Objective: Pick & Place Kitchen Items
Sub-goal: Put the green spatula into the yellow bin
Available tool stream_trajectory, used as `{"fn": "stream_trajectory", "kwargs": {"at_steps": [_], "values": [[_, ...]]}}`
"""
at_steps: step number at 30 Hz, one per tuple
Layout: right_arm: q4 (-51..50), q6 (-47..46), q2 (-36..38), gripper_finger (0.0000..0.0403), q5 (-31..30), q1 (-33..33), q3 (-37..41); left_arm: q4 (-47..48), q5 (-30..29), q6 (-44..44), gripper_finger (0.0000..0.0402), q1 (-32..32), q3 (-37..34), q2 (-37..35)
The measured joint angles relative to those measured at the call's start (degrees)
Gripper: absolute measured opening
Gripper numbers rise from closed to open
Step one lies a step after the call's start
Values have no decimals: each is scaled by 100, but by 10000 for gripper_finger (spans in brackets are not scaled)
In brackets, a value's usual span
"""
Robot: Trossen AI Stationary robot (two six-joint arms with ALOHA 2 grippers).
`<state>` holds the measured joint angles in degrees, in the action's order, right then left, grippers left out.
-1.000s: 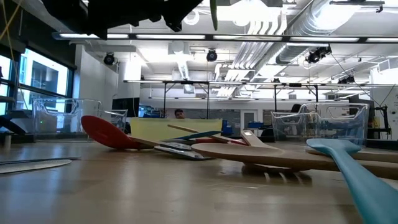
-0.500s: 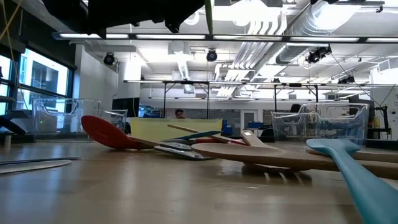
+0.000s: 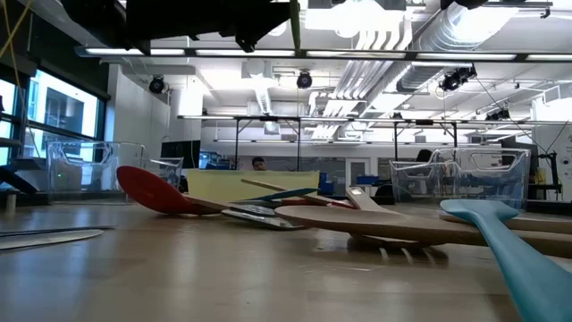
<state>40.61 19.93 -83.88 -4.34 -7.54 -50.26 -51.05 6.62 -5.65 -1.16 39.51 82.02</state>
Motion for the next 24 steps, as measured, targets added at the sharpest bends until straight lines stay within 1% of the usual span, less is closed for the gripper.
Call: {"fn": "stream_trajectory", "kwargs": {"at_steps": [4, 10, 20, 24], "values": [[1, -21, 0, 20, -6, 64, 0, 26, -106, -9, 232, 1, -3, 60], [-3, -31, 0, 20, 16, 58, 0, 9, -415, -7, 232, 1, -8, 140], [-17, -34, 2, 20, 1, 60, 0, -34, -492, 3, 232, 1, -7, 136], [-30, -34, 2, 20, 3, 60, 0, -39, -718, 6, 232, 1, -7, 136]]}}
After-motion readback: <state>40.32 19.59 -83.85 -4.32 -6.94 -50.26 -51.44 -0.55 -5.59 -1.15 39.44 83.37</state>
